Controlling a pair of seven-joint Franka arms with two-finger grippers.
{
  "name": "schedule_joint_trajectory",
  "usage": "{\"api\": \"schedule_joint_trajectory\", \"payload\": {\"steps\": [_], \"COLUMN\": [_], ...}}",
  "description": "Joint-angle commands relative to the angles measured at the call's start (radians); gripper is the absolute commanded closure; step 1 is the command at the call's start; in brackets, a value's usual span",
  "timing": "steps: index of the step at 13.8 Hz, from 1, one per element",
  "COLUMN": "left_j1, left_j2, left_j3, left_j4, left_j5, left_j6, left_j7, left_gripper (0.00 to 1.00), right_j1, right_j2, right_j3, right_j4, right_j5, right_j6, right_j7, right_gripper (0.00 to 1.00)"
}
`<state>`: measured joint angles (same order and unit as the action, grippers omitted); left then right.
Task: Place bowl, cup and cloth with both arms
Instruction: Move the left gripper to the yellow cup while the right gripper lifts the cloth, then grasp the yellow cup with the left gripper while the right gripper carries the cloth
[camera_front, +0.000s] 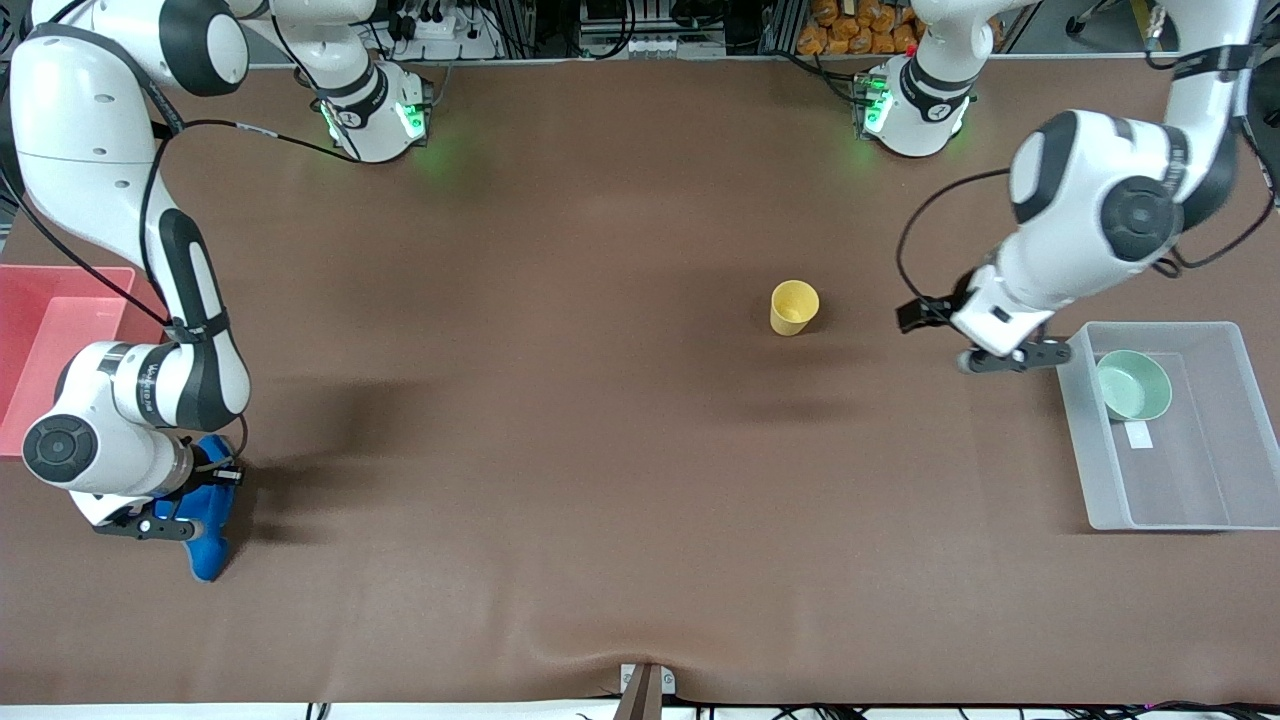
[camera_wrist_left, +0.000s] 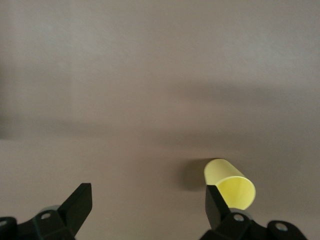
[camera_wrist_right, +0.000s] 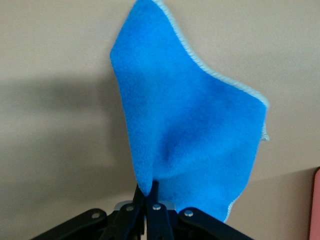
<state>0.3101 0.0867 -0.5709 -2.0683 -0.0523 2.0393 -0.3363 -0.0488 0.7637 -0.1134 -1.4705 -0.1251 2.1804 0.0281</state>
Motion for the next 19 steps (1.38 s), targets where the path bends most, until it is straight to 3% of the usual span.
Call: {"api": "schedule_joint_trajectory", "payload": {"steps": [1, 8, 12, 18, 19], "left_j1": [0.01, 0.009, 0.009, -0.019, -0.019], "left_j2": [-0.019, -0.019, -0.019, 0.059, 0.088], "left_j3": [-0.084, -0.196, -0.213, -0.211, -0.211], "left_j4": [-0.11, -0.286, -0.363, -0.369, -0.369], "left_j5": [0.023, 0.023, 0.023, 0.035, 0.084], "left_j6": [0.128, 0.269, 0.326, 0.436, 0.458], "left_j7": [-0.102, -0.182, -0.201, -0.223, -0.254], "left_gripper": [0.0, 0.0, 0.0, 0.11, 0.15], "right_j1": [0.032, 0.067, 0.063, -0.015, -0.035], "right_j2": [-0.069, -0.208, -0.354, -0.492, -0.503], "right_j3": [0.005, 0.006, 0.009, 0.008, 0.006], "right_j4": [-0.005, -0.013, -0.138, -0.156, -0.149], "right_j5": [0.005, 0.01, 0.012, 0.012, 0.01], "right_j6": [-0.065, -0.197, -0.206, -0.364, -0.39], "right_j7": [0.001, -0.043, -0.065, -0.215, -0.235], "right_gripper": [1.0, 1.0, 1.0, 1.0, 1.0]}}
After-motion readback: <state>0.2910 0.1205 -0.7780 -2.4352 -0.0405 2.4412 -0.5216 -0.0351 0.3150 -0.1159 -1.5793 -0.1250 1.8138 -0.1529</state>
